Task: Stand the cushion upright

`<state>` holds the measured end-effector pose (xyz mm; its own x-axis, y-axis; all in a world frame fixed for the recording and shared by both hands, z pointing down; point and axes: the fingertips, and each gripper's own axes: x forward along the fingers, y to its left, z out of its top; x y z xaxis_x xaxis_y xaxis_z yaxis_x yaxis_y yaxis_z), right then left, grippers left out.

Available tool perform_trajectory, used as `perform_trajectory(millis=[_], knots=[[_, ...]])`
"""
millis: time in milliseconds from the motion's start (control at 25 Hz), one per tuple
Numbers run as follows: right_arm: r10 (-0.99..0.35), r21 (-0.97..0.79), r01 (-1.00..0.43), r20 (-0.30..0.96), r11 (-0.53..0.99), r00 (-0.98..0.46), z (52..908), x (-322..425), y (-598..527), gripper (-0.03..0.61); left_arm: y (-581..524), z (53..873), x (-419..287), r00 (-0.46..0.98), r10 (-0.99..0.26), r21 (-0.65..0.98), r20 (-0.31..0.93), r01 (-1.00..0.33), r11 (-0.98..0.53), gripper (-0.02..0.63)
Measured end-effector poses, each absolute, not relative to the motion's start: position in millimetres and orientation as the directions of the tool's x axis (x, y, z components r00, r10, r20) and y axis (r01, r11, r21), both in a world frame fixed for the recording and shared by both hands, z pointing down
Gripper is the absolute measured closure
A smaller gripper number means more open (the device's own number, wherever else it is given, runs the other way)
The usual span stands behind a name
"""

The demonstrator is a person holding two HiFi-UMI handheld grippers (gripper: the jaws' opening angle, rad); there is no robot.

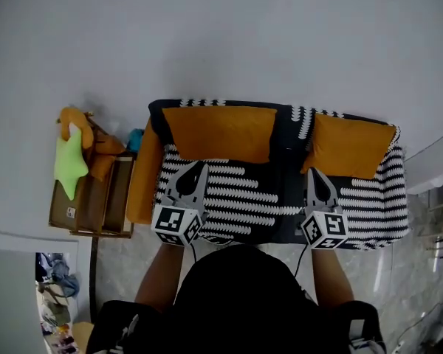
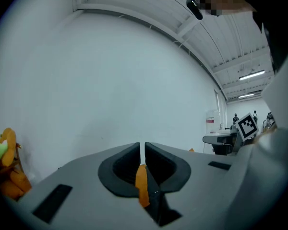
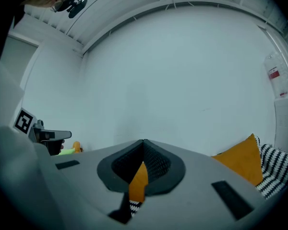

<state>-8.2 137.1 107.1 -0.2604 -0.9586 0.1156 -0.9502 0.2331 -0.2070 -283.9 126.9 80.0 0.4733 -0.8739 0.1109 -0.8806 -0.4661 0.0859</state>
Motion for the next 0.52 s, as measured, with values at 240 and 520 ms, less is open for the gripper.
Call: perform_trajectory(millis=[240,520], knots=[[-0.965,-0.19,-0.959,0.122,0.209,-0.234,105.0,-15.2,135.7,0.549,117.5,84.8,-303.0,0.472,-0.874,0.105,0.117,-0.881,-0.462,0.572],[-0.964,-0.173,-0.963,0.131,0.206,-0.23,106.4,-24.1,132.2,0.549,109.7,92.9,-311.1,0.475,-0.869,0.11,0.135,-0.879,-0.464,0.572]])
